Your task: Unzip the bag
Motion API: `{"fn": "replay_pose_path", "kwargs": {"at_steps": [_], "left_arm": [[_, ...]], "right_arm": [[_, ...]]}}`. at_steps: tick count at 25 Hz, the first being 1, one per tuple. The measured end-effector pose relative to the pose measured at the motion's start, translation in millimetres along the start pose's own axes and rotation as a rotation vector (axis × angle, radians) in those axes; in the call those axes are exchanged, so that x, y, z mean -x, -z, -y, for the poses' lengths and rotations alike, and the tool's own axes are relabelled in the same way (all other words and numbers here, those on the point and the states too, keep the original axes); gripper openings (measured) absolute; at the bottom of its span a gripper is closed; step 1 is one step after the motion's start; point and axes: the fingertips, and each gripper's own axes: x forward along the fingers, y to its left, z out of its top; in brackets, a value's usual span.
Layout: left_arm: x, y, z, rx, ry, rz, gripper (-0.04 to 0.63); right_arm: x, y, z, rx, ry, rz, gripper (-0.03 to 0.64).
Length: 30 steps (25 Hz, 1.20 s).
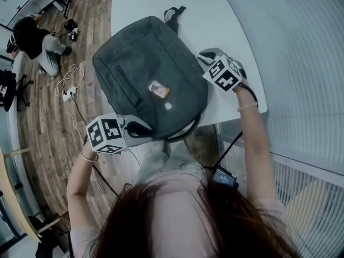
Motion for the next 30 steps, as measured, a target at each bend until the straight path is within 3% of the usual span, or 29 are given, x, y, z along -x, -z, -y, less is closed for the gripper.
{"fn": "replay_pose_path", "kwargs": {"at_steps": [9, 18, 23, 30], "left_arm": [[38, -33, -23, 0.058, -0.261, 0.246, 0.064], [68, -66, -55, 0.107, -0.517, 0.553, 0.049], [86, -75, -64, 0.123, -0.639, 0.640, 0.038], [108, -75, -55, 0.126, -0.727, 0.721, 0.031]], "right_arm": [[25, -5, -5, -0.113, 0.029, 0.069, 0.060], [53, -24, -20, -0.211, 0.078, 0.185, 0.058], [71, -39, -34, -0.259, 0.137, 0.247, 0.032], [92, -57, -62, -0.298, 0.189, 0.280, 0.006]]}}
